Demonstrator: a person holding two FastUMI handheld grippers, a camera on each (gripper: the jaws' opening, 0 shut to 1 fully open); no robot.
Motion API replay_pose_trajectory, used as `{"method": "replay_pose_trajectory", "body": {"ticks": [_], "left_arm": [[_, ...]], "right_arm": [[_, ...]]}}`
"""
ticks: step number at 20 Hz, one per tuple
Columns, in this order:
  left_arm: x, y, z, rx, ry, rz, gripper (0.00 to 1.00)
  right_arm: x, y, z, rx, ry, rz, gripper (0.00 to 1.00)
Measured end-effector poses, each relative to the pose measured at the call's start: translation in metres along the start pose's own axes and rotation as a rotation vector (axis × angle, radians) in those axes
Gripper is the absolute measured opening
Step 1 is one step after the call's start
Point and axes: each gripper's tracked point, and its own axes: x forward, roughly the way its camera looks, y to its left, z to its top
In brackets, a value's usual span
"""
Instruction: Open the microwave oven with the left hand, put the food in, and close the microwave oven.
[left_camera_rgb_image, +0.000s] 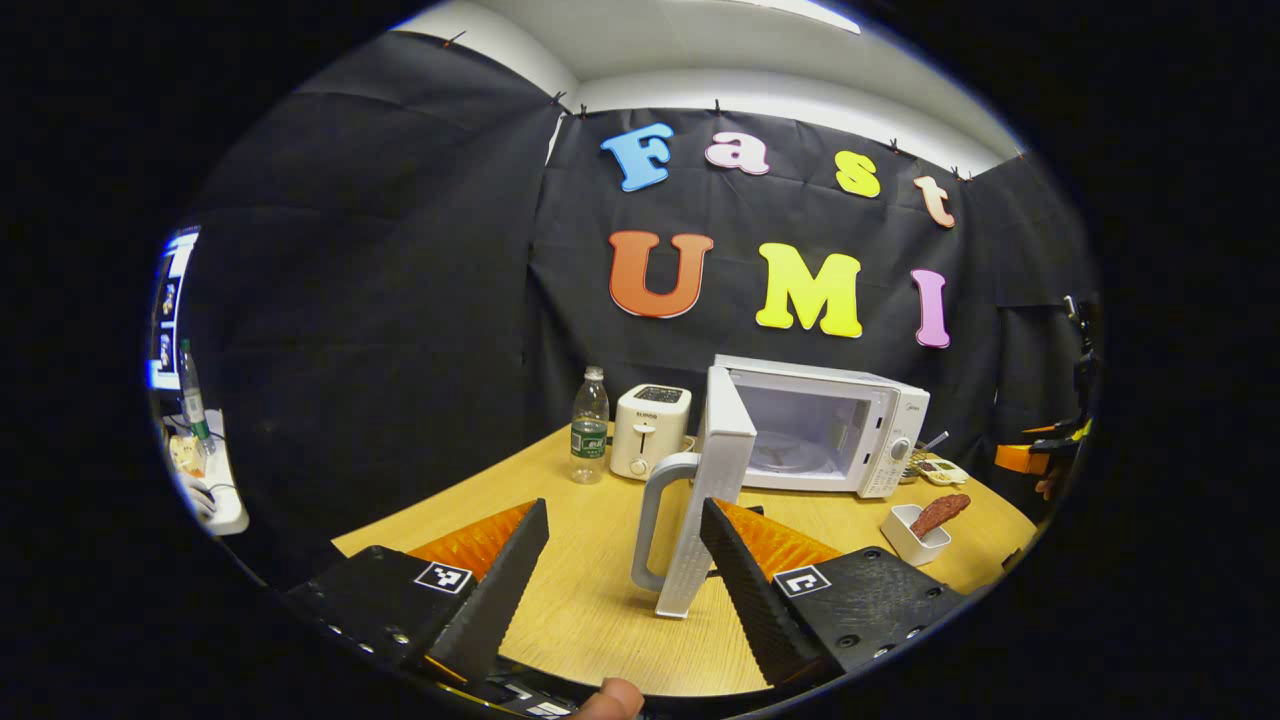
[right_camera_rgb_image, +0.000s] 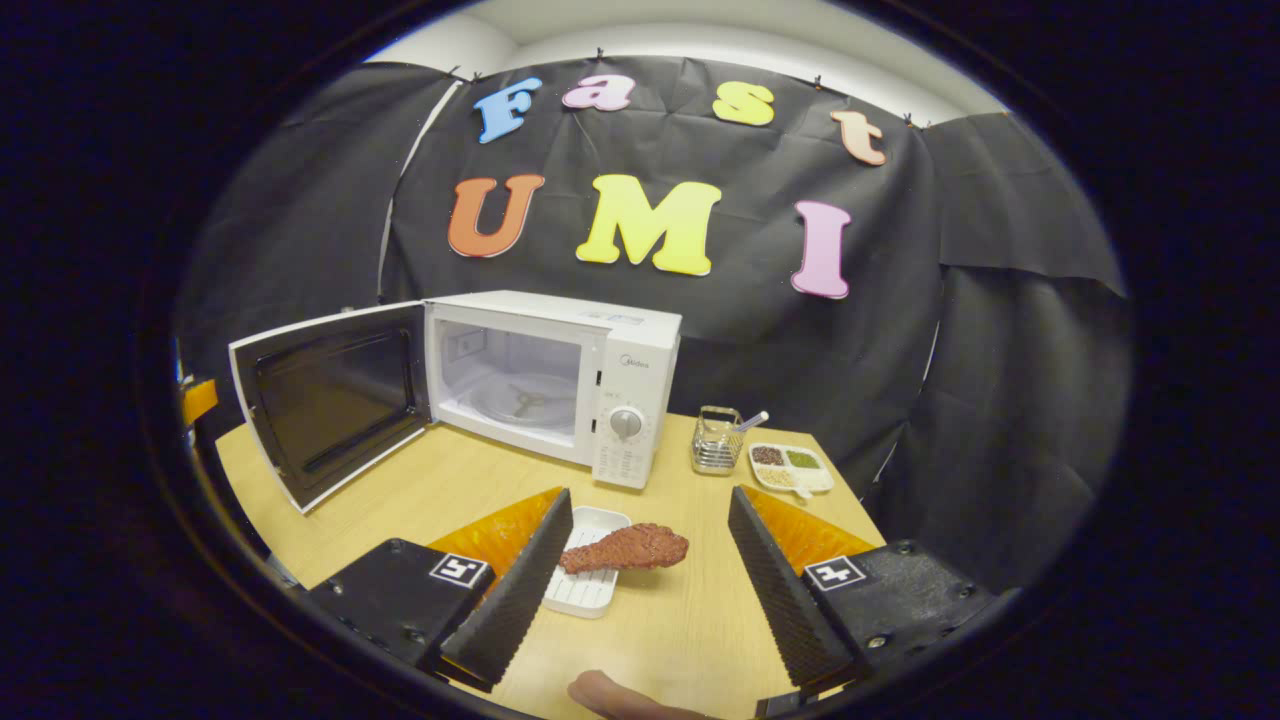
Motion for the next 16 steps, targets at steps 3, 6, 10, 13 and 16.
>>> {"method": "replay_pose_trajectory", "body": {"ticks": [3,6,10,13,16], "left_arm": [[-0.022,-0.02,0.026,0.018,-0.035,-0.039,0.94],[-0.044,-0.025,0.067,0.052,-0.147,-0.024,0.93],[-0.067,-0.046,0.088,0.053,-0.181,-0.059,0.94],[-0.083,-0.054,0.1,0.075,-0.217,-0.067,0.94],[-0.088,-0.064,0.1,0.066,-0.229,-0.069,0.94]], "right_arm": [[0.024,-0.002,0.005,0.042,0.056,0.064,0.96],[0.052,-0.004,-0.001,0.058,0.139,0.144,1.0],[0.086,0.002,-0.028,0.114,0.322,0.29,0.99],[0.105,0.0,-0.047,0.144,0.419,0.381,0.93],[0.116,-0.012,-0.075,0.2,0.52,0.391,0.92]]}}
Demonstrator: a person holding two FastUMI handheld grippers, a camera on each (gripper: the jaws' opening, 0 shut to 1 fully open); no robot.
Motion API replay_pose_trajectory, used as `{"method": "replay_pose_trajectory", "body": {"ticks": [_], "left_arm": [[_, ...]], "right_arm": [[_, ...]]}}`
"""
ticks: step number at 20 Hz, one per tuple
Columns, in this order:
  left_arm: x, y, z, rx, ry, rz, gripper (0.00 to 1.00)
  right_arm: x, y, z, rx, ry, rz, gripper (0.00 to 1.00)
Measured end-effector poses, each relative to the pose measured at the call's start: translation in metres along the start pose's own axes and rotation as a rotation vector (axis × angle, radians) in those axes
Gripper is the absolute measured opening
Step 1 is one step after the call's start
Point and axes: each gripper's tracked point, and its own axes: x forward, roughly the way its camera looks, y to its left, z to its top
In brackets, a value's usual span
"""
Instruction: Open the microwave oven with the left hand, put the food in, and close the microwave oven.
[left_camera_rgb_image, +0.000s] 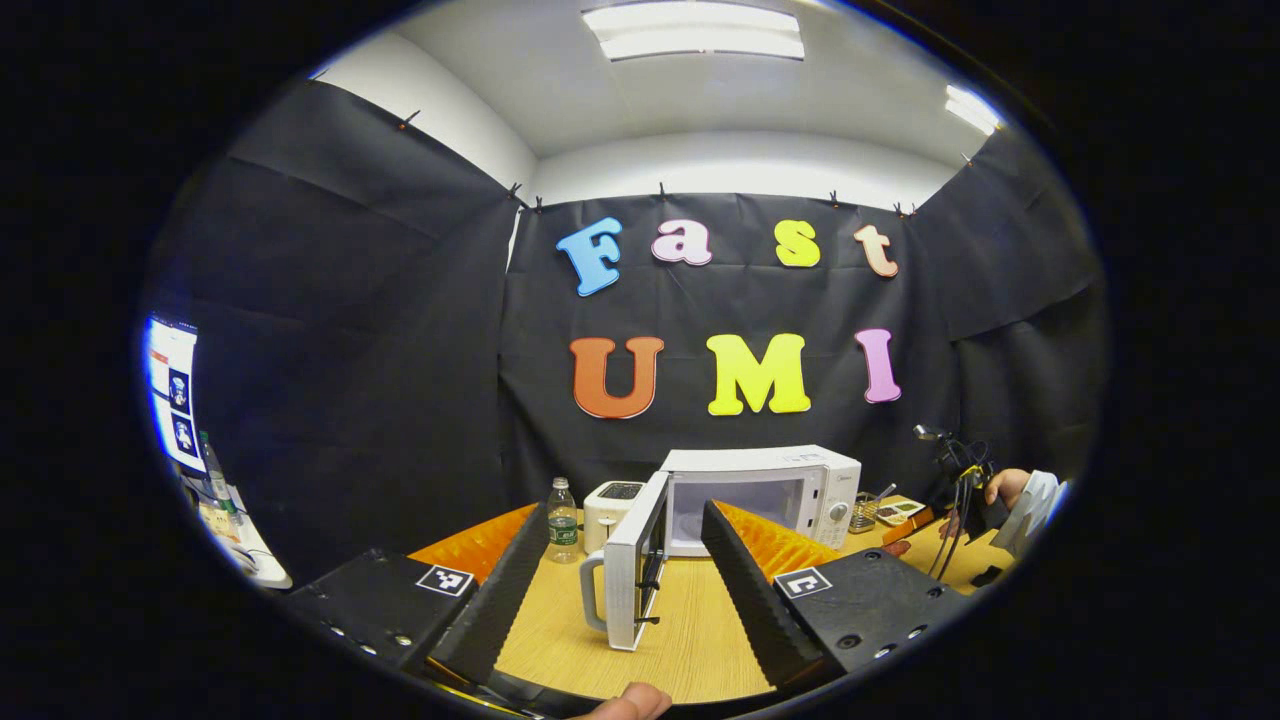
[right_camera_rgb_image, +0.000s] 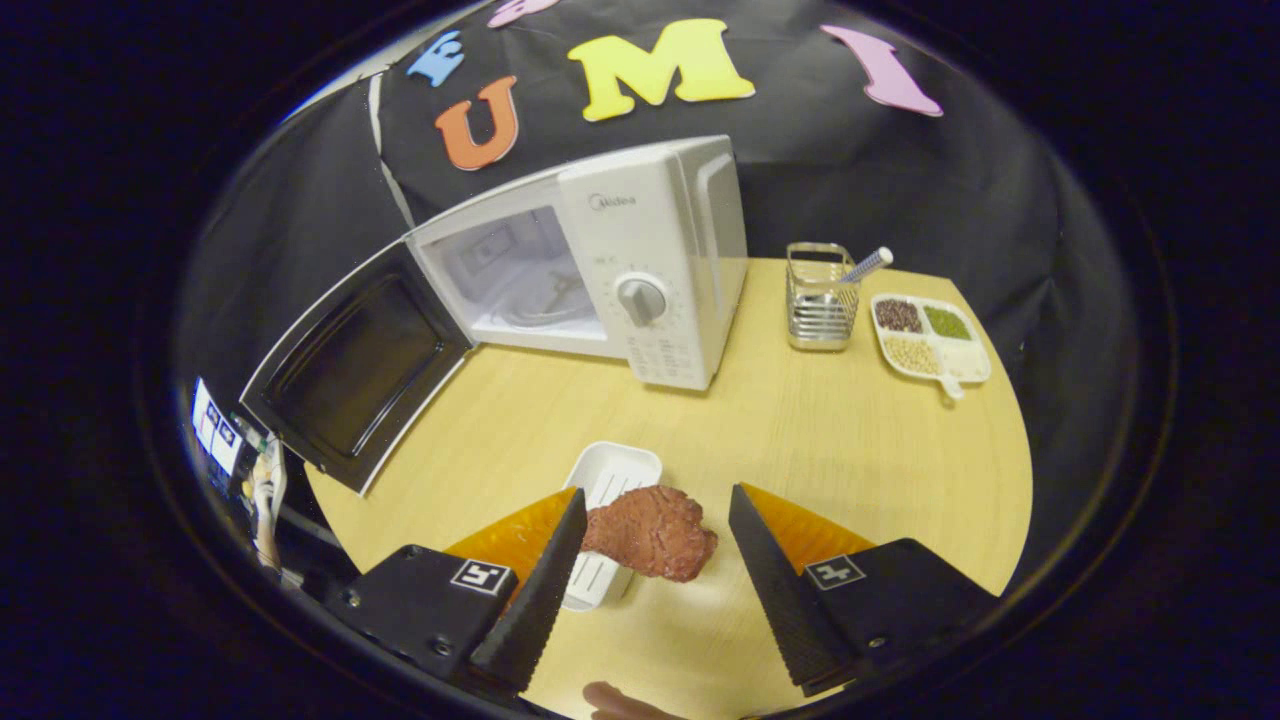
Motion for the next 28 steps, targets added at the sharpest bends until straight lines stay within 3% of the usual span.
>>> {"method": "replay_pose_trajectory", "body": {"ticks": [1,2,3,4,5,7,8,9,10,11,12,13,14,15,22,28], "left_arm": [[-0.001,-0.006,0.0,-0.009,0.002,-0.012,0.94],[-0.002,-0.009,0.0,-0.007,0.006,-0.021,0.93],[-0.002,-0.011,-0.001,0.003,0.008,-0.022,0.93],[-0.001,-0.01,-0.001,0.013,0.005,-0.015,0.94],[-0.002,-0.009,0.0,0.014,-0.001,-0.001,0.93],[-0.003,-0.015,0.003,0.005,-0.012,-0.002,0.94],[-0.005,-0.021,0.0,0.008,-0.001,-0.02,0.93],[-0.005,-0.025,-0.003,0.015,0.011,-0.028,0.93],[-0.005,-0.026,-0.005,0.023,0.017,-0.031,0.93],[-0.004,-0.027,-0.005,0.031,0.017,-0.034,0.94],[-0.007,-0.03,-0.005,0.038,0.019,-0.042,0.94],[-0.007,-0.033,-0.004,0.04,0.018,-0.048,0.93],[-0.007,-0.035,-0.004,0.041,0.017,-0.053,0.94],[-0.006,-0.035,-0.005,0.041,0.02,-0.054,0.93],[-0.018,-0.031,-0.006,0.066,0.026,-0.053,0.94],[-0.024,-0.029,-0.012,0.049,0.034,-0.077,0.93]], "right_arm": [[0.004,-0.003,-0.002,0.032,0.017,0.02,0.8],[0.006,-0.002,-0.004,0.066,0.03,0.059,0.79],[0.007,0.0,-0.005,0.109,0.038,0.099,0.89],[0.007,0.003,-0.008,0.154,0.048,0.144,0.83],[0.008,0.009,-0.012,0.174,0.059,0.197,0.67],[0.009,0.01,-0.019,0.2,0.08,0.232,0.57],[0.01,0.01,-0.021,0.214,0.085,0.246,0.64],[0.009,0.013,-0.023,0.224,0.083,0.258,0.59],[0.005,0.017,-0.023,0.247,0.077,0.274,0.17],[0.003,0.023,-0.023,0.245,0.068,0.283,0.24],[-0.002,0.026,-0.024,0.213,0.052,0.269,0.15],[-0.008,0.03,-0.024,0.164,0.031,0.237,0.13],[-0.014,0.035,-0.024,0.119,0.015,0.207,0.02],[-0.022,0.043,-0.026,0.082,0.003,0.188,0.12],[-0.082,0.088,-0.003,-0.156,-0.165,-0.007,0.12],[-0.085,0.147,0.002,-0.311,-0.269,-0.112,0.12]]}}
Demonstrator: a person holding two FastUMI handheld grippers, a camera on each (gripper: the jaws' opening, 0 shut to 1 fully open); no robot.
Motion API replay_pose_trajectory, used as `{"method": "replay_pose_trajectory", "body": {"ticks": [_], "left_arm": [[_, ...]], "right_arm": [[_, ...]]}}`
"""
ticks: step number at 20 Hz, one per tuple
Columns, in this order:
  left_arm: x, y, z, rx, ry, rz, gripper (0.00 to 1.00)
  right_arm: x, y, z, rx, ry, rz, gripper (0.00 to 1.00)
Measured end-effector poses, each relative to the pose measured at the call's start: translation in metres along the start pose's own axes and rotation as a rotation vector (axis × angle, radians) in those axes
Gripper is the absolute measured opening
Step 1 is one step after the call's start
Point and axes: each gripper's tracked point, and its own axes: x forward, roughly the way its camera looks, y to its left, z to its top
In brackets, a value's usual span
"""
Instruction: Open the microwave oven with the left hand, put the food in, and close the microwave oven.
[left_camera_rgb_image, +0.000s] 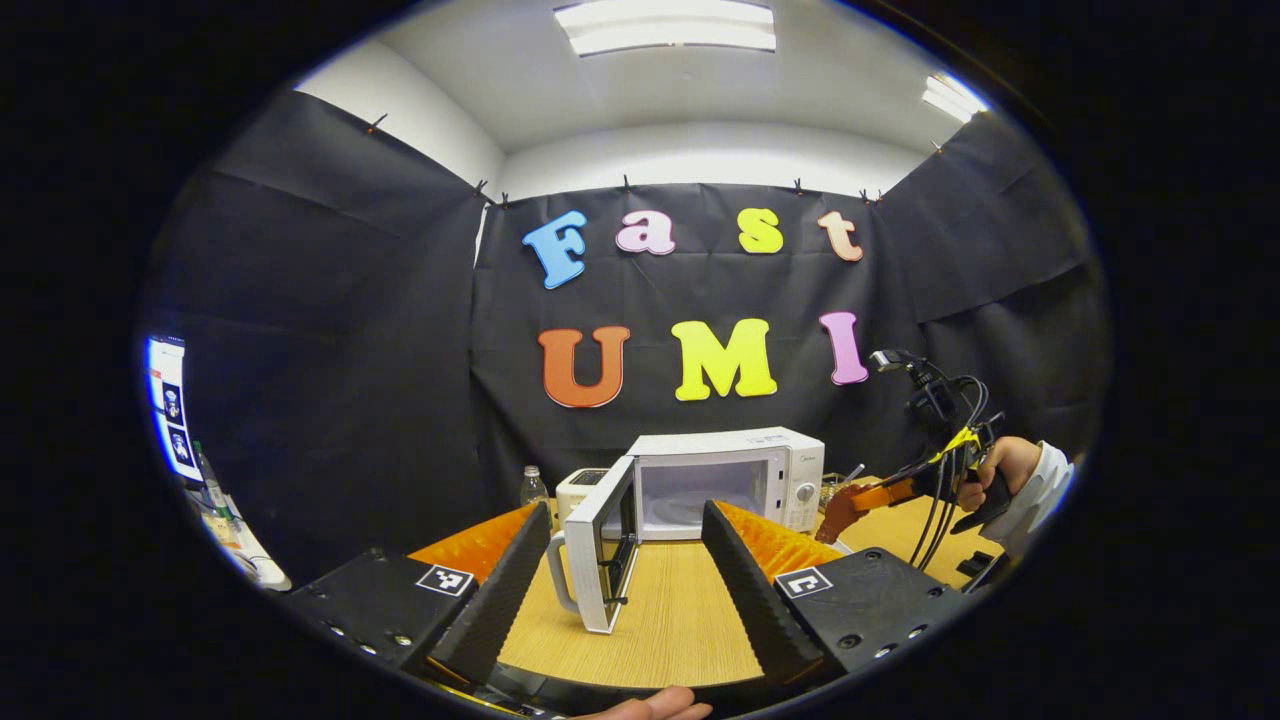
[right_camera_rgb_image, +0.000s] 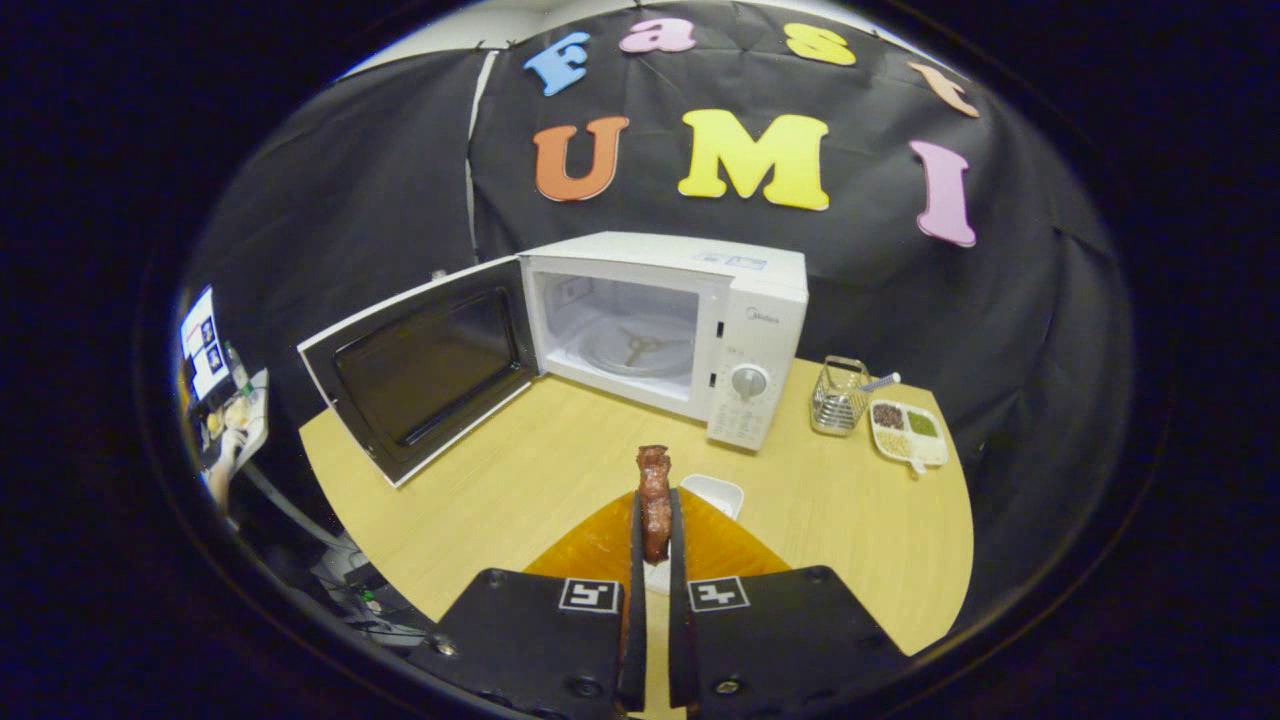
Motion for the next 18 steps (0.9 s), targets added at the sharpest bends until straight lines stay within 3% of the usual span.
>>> {"method": "replay_pose_trajectory", "body": {"ticks": [7,18], "left_arm": [[-0.006,0.017,-0.002,-0.006,-0.012,0.017,0.94],[0.004,0.032,-0.021,-0.052,-0.003,-0.033,0.94]], "right_arm": [[0.059,0.065,0.019,-0.01,-0.067,-0.044,0.12],[0.216,0.092,0.101,0.392,-0.247,-0.127,0.12]]}}
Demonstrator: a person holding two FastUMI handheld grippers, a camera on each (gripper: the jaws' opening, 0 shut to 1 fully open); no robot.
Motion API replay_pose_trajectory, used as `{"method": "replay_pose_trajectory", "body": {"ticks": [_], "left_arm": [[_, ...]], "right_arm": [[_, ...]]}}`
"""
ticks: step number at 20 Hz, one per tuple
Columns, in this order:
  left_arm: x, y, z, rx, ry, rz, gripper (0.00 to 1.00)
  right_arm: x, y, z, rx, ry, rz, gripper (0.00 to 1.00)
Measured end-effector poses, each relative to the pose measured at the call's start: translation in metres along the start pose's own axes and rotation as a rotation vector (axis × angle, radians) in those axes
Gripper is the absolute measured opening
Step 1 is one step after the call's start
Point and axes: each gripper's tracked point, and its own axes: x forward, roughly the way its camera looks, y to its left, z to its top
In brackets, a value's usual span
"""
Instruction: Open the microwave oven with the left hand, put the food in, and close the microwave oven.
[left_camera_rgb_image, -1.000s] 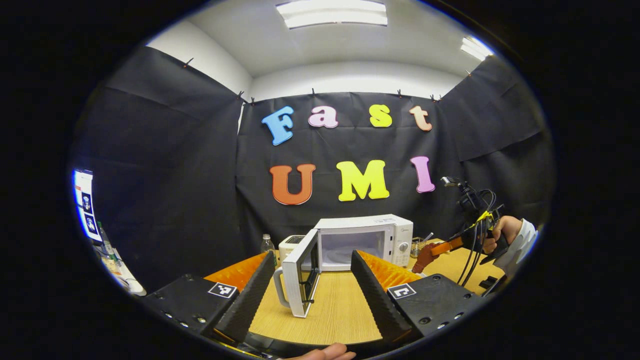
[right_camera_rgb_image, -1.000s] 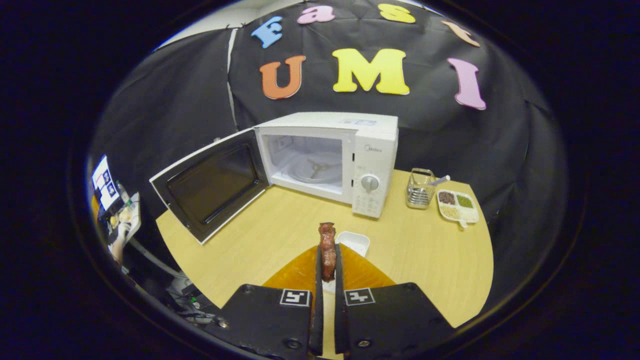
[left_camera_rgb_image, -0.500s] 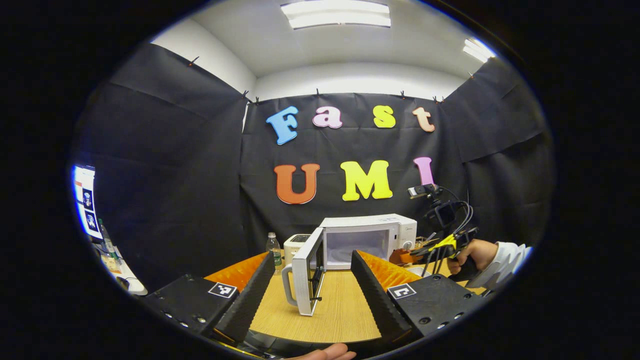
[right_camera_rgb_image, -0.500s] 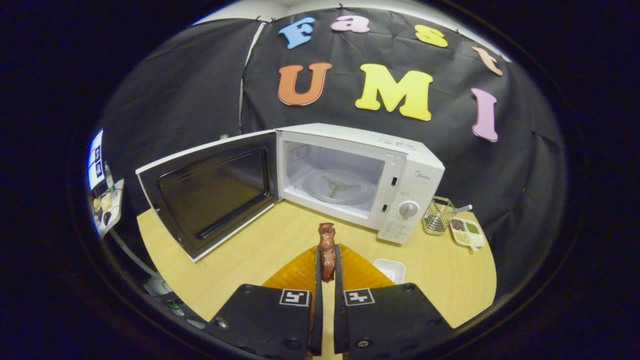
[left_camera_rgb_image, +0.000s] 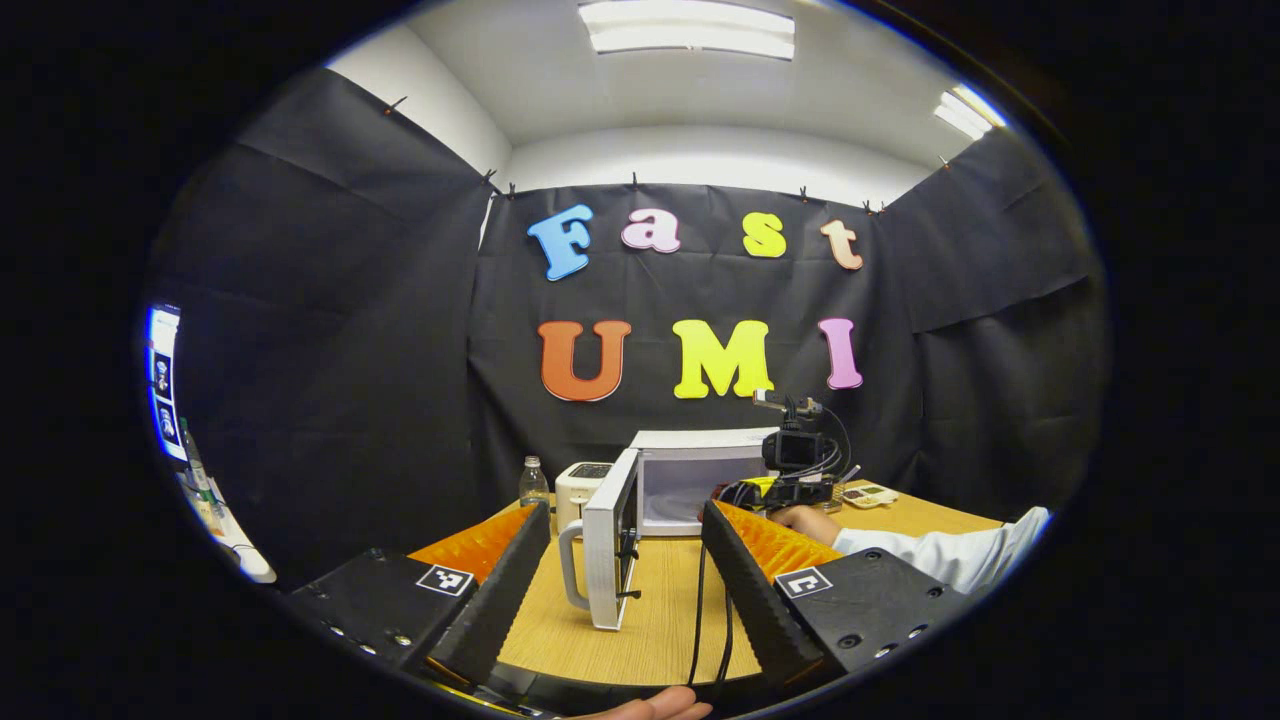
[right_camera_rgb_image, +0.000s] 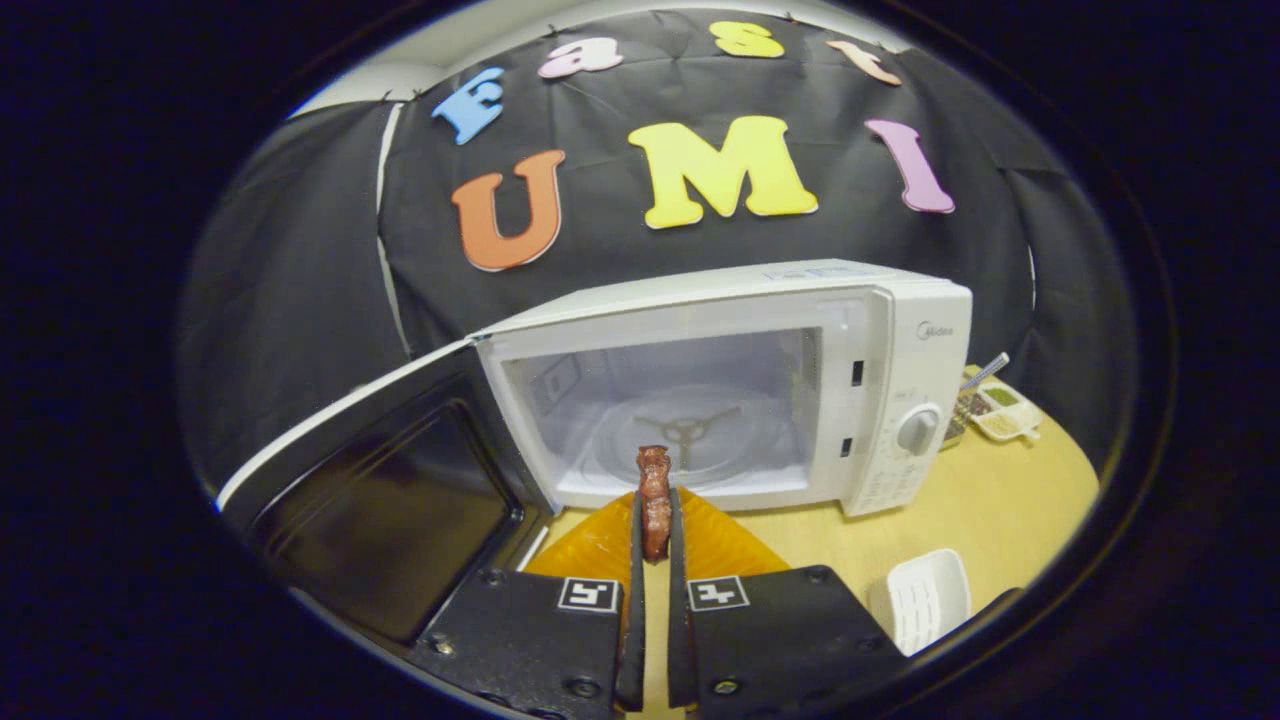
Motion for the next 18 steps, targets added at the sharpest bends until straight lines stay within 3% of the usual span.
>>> {"method": "replay_pose_trajectory", "body": {"ticks": [6,10,18], "left_arm": [[0.017,0.012,-0.009,-0.012,0.001,0.0,0.94],[0.032,0.008,-0.024,-0.016,0.027,-0.029,0.94],[0.059,0.004,-0.056,0.015,0.107,-0.039,0.94]], "right_arm": [[0.079,0.002,0.016,0.154,-0.156,-0.086,0.12],[0.118,-0.011,0.011,0.227,-0.17,-0.177,0.13],[0.155,-0.032,0.014,0.373,-0.226,-0.268,0.14]]}}
